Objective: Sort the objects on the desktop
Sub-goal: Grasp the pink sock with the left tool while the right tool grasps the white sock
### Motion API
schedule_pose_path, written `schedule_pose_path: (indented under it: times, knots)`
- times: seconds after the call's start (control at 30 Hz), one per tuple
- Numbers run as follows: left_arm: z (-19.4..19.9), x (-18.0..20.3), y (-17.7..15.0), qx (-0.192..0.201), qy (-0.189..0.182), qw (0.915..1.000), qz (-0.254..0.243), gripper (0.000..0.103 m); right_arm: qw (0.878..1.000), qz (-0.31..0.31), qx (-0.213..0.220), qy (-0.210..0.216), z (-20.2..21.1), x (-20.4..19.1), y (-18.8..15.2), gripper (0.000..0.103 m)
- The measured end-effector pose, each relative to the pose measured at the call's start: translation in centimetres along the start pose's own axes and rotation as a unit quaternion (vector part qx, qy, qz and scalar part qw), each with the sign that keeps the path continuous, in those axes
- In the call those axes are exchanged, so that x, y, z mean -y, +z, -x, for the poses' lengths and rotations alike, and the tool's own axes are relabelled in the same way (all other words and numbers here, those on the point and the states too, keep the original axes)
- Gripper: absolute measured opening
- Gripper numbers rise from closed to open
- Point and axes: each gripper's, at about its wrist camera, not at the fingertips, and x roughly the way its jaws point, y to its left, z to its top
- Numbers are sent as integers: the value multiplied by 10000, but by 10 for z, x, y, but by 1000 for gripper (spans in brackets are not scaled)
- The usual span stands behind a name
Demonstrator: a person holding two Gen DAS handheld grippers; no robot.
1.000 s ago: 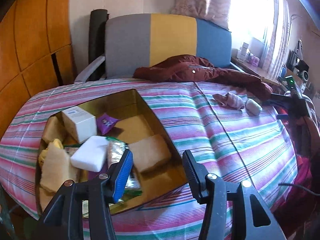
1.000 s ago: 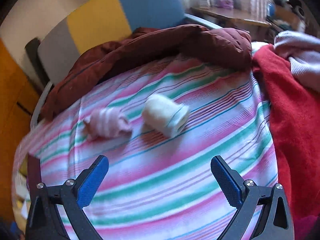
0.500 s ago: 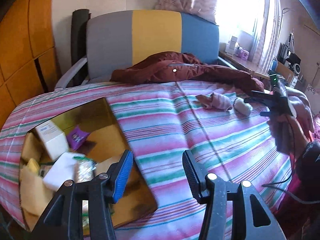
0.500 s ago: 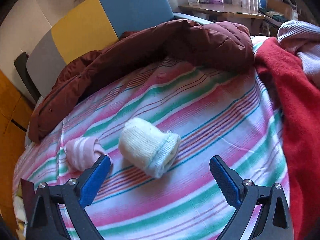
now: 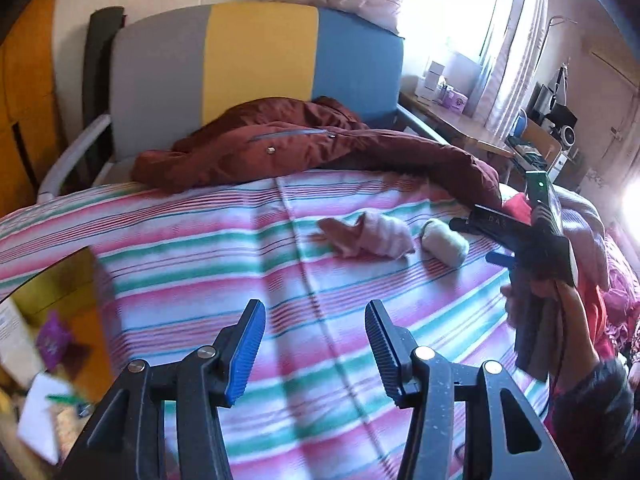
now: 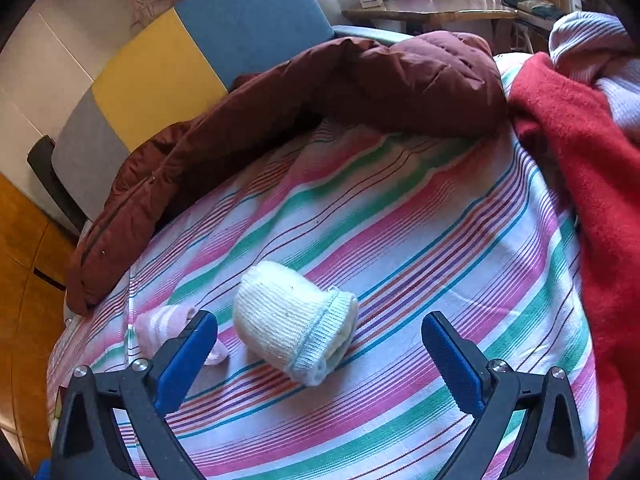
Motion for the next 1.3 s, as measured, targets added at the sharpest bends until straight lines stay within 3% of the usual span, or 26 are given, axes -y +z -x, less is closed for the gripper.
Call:
schedule_pose_path:
  times: [0.37,0.6,0.93,1.3]
  knots:
    - [-79,41,34,-310,-111,9992,-246,65,9994,-210,-88,248,3,2,3,103]
    - [-111,61,54,-225,-190,9983,-508,83,9983,-405,-234,355,0,8,4,103]
    - [-163,71,71,-513,-313,9970,-490,89,9972,-562,-271,412,2,12,6,103]
    - [-200,72,64,-731,-42,9955,-605,84,9990,-310,-319,89,-2,10,4,103]
